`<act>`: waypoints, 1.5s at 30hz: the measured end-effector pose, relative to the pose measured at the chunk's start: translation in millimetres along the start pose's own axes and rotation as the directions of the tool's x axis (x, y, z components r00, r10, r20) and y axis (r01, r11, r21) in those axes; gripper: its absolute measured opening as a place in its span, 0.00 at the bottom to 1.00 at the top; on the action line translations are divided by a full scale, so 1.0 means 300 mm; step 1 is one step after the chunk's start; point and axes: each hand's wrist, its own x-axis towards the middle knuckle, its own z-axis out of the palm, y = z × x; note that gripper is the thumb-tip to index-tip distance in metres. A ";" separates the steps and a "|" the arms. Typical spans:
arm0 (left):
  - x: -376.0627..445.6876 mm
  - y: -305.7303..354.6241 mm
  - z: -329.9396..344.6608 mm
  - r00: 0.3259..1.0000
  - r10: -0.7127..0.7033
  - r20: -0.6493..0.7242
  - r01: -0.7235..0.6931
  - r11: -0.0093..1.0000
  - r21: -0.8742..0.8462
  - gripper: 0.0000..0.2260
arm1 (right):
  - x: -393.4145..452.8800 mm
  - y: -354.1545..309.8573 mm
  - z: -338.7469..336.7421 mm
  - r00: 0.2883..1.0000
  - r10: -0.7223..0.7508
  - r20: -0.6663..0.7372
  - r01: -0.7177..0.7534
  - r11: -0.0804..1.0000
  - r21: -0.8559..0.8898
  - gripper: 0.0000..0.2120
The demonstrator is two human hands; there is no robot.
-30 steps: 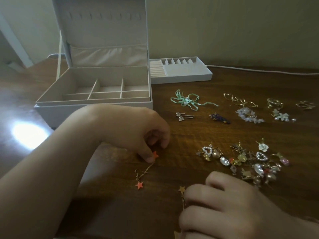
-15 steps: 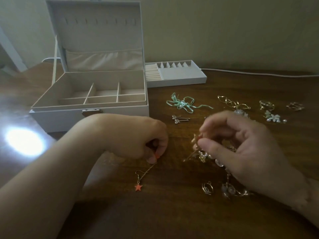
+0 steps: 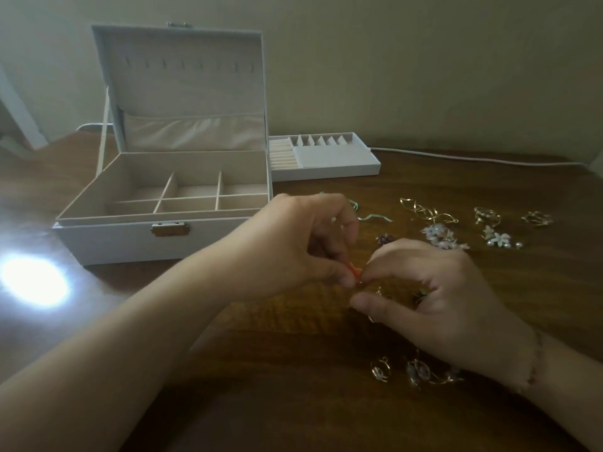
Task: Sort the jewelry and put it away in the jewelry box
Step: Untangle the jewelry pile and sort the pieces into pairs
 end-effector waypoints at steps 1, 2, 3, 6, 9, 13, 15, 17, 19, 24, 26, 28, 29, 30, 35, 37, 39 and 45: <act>0.000 0.001 0.006 1.000 0.012 -0.020 -0.012 1.000 -0.013 0.19 | -0.001 0.001 0.001 1.000 0.014 -0.009 -0.013 0.999 0.036 0.11; 0.001 0.000 0.012 0.999 0.028 -0.035 -0.029 0.999 -0.032 0.18 | -0.001 0.000 0.000 0.999 0.034 -0.019 -0.032 0.997 0.073 0.10; 0.002 -0.001 0.017 0.998 0.046 -0.052 -0.049 0.997 -0.058 0.17 | 0.000 -0.001 -0.003 0.998 0.061 -0.026 -0.058 0.992 0.110 0.10; 0.007 -0.015 0.035 0.988 0.111 -0.110 -0.128 0.978 -0.167 0.16 | 0.005 -0.006 -0.031 0.992 0.113 -0.051 -0.101 0.975 0.196 0.08; 0.010 -0.047 0.051 0.985 0.130 -0.113 -0.145 0.979 -0.141 0.19 | 0.014 0.016 -0.104 0.968 0.180 -0.175 -0.121 0.945 0.304 0.08; 0.007 -0.080 0.059 0.984 0.177 0.036 -0.180 0.953 0.244 0.14 | 0.034 0.136 -0.280 0.831 0.431 -0.352 -0.076 0.714 0.696 0.12; 0.004 -0.089 0.071 0.975 0.181 0.125 -0.213 0.919 0.331 0.15 | 0.031 0.218 -0.371 0.733 0.581 -0.354 -0.045 0.560 0.827 0.12; 0.002 -0.102 0.084 0.980 0.151 0.129 -0.185 0.930 0.317 0.18 | 0.010 0.307 -0.445 0.646 0.688 -0.330 -0.076 0.489 0.869 0.11; 0.004 -0.121 0.095 0.990 0.094 0.103 -0.119 0.952 0.281 0.18 | -0.025 0.390 -0.504 0.570 0.765 -0.301 -0.198 0.483 0.853 0.09; 0.016 -0.167 0.108 0.990 0.065 0.123 -0.101 0.946 0.307 0.14 | -0.116 0.518 -0.580 0.461 0.848 -0.262 -0.716 0.530 0.455 0.07; 0.017 -0.172 0.105 0.990 0.062 0.129 -0.098 0.949 0.299 0.14 | -0.127 0.538 -0.574 0.450 0.858 -0.248 -0.834 0.503 0.228 0.06; 0.016 -0.172 0.105 0.990 0.067 0.124 -0.102 0.950 0.295 0.14 | -0.119 0.548 -0.552 0.452 0.858 -0.243 -0.876 0.479 0.061 0.06; 0.014 -0.172 0.103 0.991 0.072 0.116 -0.104 0.950 0.295 0.14 | -0.113 0.550 -0.538 0.468 0.850 -0.244 -0.878 0.477 -0.021 0.07; 0.012 -0.166 0.100 0.991 0.079 0.108 -0.107 0.951 0.291 0.13 | -0.108 0.548 -0.525 0.488 0.838 -0.243 -0.872 0.478 -0.104 0.07; 0.001 -0.105 0.081 0.976 0.177 0.123 -0.207 0.930 0.303 0.13 | -0.101 0.547 -0.494 0.591 0.778 -0.214 -0.794 0.513 -0.326 0.08; 0.002 -0.093 0.084 0.979 0.176 0.102 -0.199 0.938 0.286 0.11 | -0.096 0.552 -0.488 0.605 0.769 -0.206 -0.766 0.493 -0.411 0.10; 0.006 -0.092 0.093 0.984 0.161 0.081 -0.177 0.948 0.264 0.13 | -0.091 0.555 -0.486 0.609 0.765 -0.210 -0.756 0.481 -0.444 0.10; 0.016 -0.088 0.118 0.979 0.138 0.152 -0.175 0.946 0.273 0.17 | -0.078 0.493 -0.492 0.615 0.771 -0.169 -0.672 0.399 -0.624 0.15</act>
